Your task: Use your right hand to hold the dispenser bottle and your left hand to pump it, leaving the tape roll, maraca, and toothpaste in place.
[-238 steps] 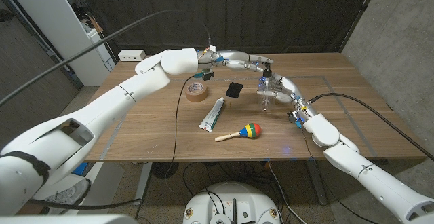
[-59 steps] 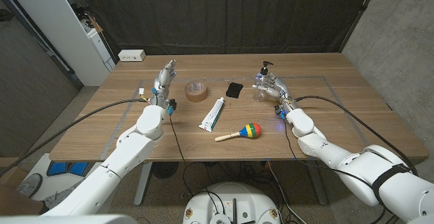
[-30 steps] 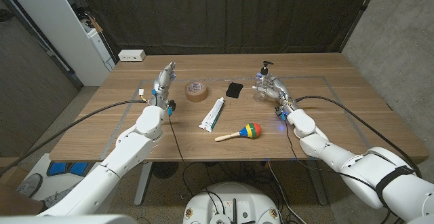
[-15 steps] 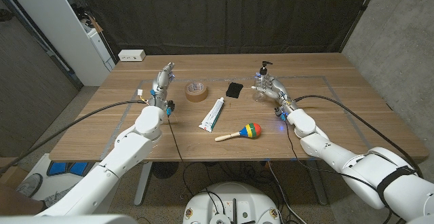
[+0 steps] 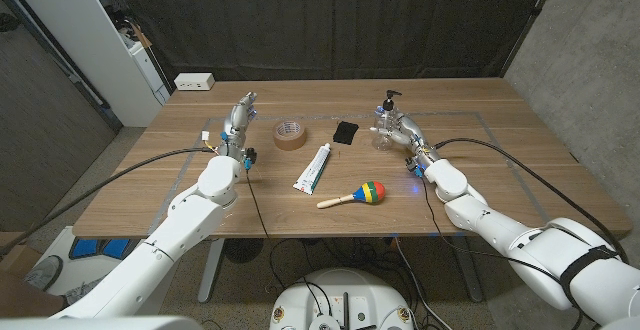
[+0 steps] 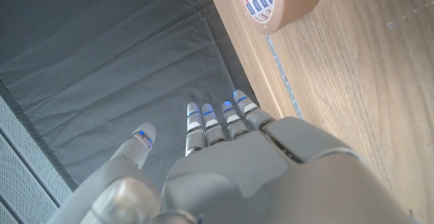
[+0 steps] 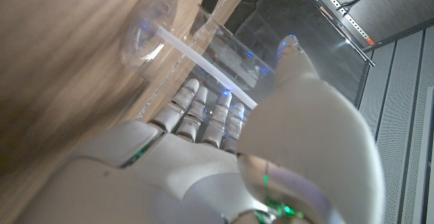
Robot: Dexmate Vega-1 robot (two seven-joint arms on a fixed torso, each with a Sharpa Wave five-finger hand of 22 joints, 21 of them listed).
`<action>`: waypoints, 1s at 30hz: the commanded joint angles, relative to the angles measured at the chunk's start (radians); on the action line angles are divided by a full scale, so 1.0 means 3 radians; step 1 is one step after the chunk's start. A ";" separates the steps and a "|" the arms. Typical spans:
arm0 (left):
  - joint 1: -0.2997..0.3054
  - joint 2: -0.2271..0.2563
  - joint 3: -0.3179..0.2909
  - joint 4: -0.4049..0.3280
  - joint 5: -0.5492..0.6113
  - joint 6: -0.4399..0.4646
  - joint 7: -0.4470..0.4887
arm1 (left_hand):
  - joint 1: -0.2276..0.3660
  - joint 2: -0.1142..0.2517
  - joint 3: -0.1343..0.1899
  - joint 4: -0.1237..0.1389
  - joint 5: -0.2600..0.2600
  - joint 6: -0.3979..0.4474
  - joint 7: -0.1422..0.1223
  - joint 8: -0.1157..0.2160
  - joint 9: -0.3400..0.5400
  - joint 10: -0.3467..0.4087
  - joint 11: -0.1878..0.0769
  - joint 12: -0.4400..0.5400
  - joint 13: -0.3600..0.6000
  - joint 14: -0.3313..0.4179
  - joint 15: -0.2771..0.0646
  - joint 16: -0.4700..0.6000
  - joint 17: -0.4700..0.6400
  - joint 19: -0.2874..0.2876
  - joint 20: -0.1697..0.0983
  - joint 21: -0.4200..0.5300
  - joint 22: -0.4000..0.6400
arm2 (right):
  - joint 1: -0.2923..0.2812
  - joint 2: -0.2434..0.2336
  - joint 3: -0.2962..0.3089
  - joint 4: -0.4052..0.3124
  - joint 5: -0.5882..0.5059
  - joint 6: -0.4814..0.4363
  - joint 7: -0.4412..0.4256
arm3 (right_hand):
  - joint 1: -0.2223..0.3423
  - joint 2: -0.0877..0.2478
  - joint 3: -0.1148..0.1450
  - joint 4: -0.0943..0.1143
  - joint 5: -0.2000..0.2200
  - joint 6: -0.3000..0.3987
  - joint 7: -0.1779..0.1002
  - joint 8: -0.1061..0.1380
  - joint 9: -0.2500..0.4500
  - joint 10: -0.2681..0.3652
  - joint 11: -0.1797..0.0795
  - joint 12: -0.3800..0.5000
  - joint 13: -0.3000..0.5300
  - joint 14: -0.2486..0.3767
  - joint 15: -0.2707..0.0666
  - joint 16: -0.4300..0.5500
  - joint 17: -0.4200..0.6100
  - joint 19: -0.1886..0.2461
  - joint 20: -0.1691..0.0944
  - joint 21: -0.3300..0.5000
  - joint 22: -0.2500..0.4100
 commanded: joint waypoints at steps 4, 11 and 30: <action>0.0009 0.0007 -0.0006 -0.0009 -0.0013 0.0001 0.0005 | -0.0018 0.0244 0.0016 0.0033 0.0026 0.0029 0.0000 0.0013 0.0007 0.0028 0.0002 0.0016 0.0007 0.0027 -0.0128 0.0007 0.0010 0.0034 -0.0267 -0.0003 0.0004 | -0.0009 -0.0046 -0.0014 -0.0045 0.0013 -0.0024 0.0131 | -0.0151 -0.0030 -0.0035 0.0015 0.0003 -0.0220 0.0063 -0.0134 0.0002 -0.0216 0.0071 -0.0067 0.0024 -0.0198 -0.0107 -0.0034 -0.0058 -0.0168 0.0012 0.0006 0.0008; 0.0010 0.0013 -0.0013 -0.0009 -0.0019 0.0009 0.0008 | -0.0018 0.0245 0.0019 0.0038 0.0026 0.0037 0.0000 0.0012 0.0007 0.0034 0.0002 0.0017 0.0008 0.0027 -0.0129 0.0005 0.0010 0.0035 -0.0267 -0.0004 0.0005 | 0.0039 -0.0023 -0.0024 0.0059 0.0025 0.0037 0.0216 | -0.0239 -0.0077 -0.0054 0.0013 0.0014 -0.0396 0.0143 -0.0263 -0.0001 -0.0415 0.0167 -0.0106 0.0024 -0.0393 0.0028 -0.0057 -0.0134 -0.0312 0.0050 0.0000 0.0006; -0.0031 0.0010 -0.0012 0.0122 -0.0101 -0.0009 -0.0060 | -0.0015 0.0240 0.0026 0.0047 0.0025 0.0040 0.0006 0.0004 0.0008 0.0033 -0.0005 0.0013 0.0008 0.0017 -0.0129 -0.0002 0.0009 0.0030 -0.0266 -0.0009 0.0004 | 0.0104 -0.0130 -0.0042 0.0104 0.0082 0.0014 0.0485 | -0.0484 -0.0094 -0.0067 0.0046 0.0025 -0.0726 0.0257 -0.0619 -0.0026 -0.0953 0.0331 -0.0177 -0.0147 -0.1028 0.0301 -0.0077 -0.0428 -0.0825 0.0129 -0.0009 0.0001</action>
